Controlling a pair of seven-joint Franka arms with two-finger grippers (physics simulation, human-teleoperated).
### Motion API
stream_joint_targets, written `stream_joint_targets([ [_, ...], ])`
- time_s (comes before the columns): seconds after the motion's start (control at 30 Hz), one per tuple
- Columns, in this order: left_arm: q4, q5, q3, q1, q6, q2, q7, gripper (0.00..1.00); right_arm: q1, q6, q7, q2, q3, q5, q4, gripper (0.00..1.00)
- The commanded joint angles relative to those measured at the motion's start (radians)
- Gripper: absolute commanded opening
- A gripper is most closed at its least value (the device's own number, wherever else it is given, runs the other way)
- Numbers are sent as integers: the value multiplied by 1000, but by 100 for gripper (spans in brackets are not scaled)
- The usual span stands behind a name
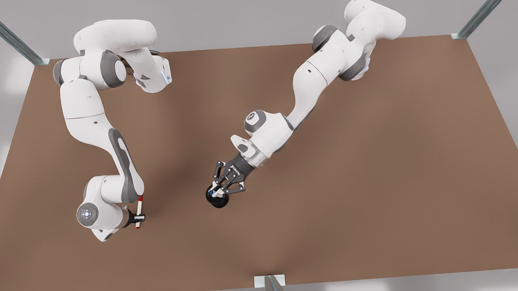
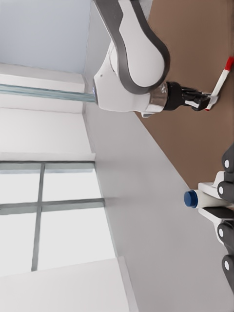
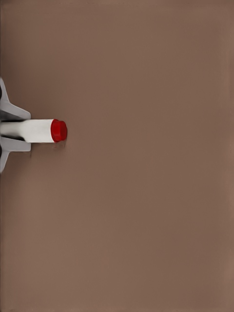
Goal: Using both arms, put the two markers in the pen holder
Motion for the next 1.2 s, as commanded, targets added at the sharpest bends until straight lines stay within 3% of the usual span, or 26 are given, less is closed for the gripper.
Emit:
stream_joint_targets([
  [0.0,1,2,7,-14,27,17,180,21,3,-5,-7,-38,4,-26,2,21],
  [0.23,38,2,21,-54,41,75,178,21,143,-142,185,-291,33,-26,13,21],
  [0.43,47,2,38,-89,47,113,178,21,148,86,286,-342,173,-49,4,21],
  [0.63,53,3,39,-94,47,141,178,21,134,186,285,-354,196,-49,-24,21],
  [0.67,77,3,39,-105,47,156,178,31,134,197,283,-353,196,-49,-27,21],
  [0.7,80,2,38,-105,47,156,177,54,134,220,275,-353,196,-49,-42,21],
  [0.73,84,2,36,-109,47,155,145,87,134,222,275,-353,196,-49,-45,21],
  [0.77,86,2,36,-112,47,153,138,100,134,222,274,-353,196,-49,-48,21],
  [0.87,64,-9,44,-60,35,80,22,100,134,220,274,-354,196,-49,-48,21],
  [0.9,-158,-10,35,38,1,-53,6,100,135,222,274,-354,196,-49,-48,21],
  [0.93,-382,-1,35,144,-106,-218,13,100,135,226,283,-354,213,-49,-48,21],
  [1.0,-624,-1,-31,426,-511,-477,152,100,135,422,285,-379,246,-49,-178,21],
  [1.03,-632,2,-25,490,-710,-537,152,100,138,467,286,-385,251,-49,-211,21],
  [1.07,-625,43,112,524,-992,-600,111,100,151,514,303,-383,254,-49,-228,21],
  [1.1,-505,350,187,555,-1330,-634,-137,100,175,559,338,-382,254,-54,-240,21],
  [1.13,-410,424,199,631,-1608,-634,-329,100,194,597,338,-371,251,-55,-240,21],
  [1.17,-397,551,202,688,-1740,-649,-452,100,209,636,340,-362,243,-54,-239,21],
])
